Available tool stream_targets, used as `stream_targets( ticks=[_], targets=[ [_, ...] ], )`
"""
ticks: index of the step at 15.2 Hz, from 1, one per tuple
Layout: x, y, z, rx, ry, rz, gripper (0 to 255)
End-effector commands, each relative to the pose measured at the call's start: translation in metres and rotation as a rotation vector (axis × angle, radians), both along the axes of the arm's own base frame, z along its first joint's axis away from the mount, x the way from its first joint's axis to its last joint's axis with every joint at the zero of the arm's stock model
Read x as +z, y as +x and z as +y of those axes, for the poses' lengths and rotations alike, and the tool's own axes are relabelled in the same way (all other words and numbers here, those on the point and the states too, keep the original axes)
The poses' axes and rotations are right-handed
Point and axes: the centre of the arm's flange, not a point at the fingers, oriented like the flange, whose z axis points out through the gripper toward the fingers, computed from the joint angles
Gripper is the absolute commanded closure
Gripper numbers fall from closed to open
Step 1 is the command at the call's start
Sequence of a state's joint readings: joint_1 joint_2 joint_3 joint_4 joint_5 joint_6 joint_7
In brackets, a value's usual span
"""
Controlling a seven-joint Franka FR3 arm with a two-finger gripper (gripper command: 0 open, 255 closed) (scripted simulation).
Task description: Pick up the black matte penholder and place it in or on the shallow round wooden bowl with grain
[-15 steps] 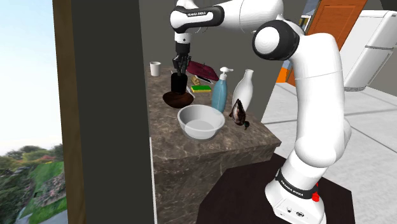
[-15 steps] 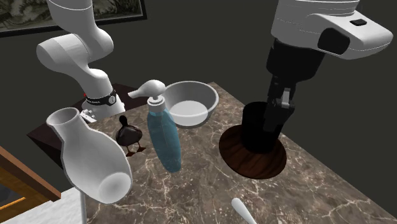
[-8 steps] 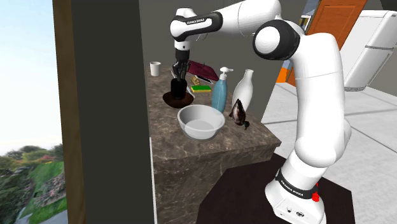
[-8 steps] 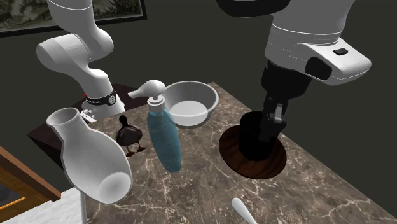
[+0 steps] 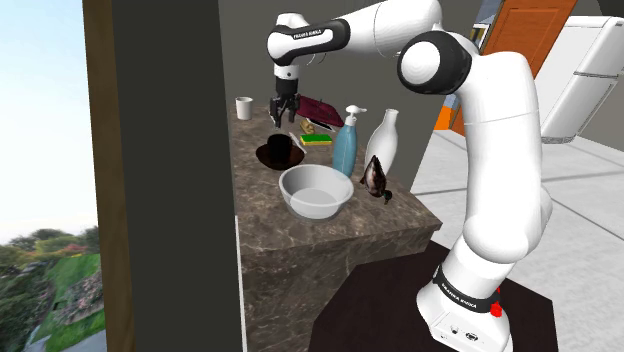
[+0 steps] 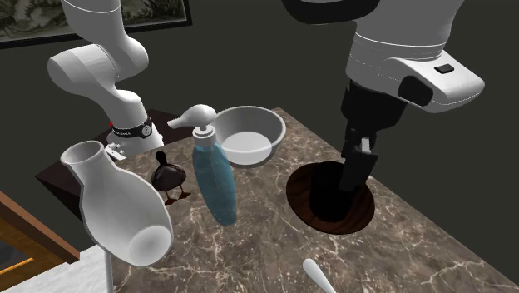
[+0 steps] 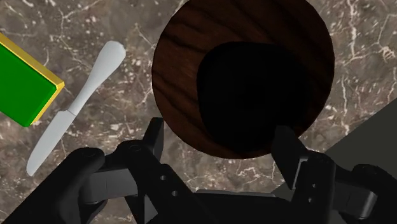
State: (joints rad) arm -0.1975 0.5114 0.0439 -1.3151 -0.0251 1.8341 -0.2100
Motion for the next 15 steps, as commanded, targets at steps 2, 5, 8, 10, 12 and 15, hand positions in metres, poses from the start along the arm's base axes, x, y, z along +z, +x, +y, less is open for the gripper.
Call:
stream_targets(
  ticks=[2, 5, 8, 10, 12, 15],
  targets=[
    [0.000, 0.000, 0.000, 0.000, 0.000, 0.000, 0],
    [0.013, 0.000, 0.000, 0.000, 0.000, 0.000, 0],
    [0.050, 0.000, 0.000, 0.000, 0.000, 0.000, 0],
    [0.050, -0.001, 0.000, 0.000, 0.000, 0.000, 0],
    [0.050, 0.000, 0.000, 0.000, 0.000, 0.000, 0],
    [0.050, 0.000, 0.000, 0.000, 0.000, 0.000, 0]
  ],
)
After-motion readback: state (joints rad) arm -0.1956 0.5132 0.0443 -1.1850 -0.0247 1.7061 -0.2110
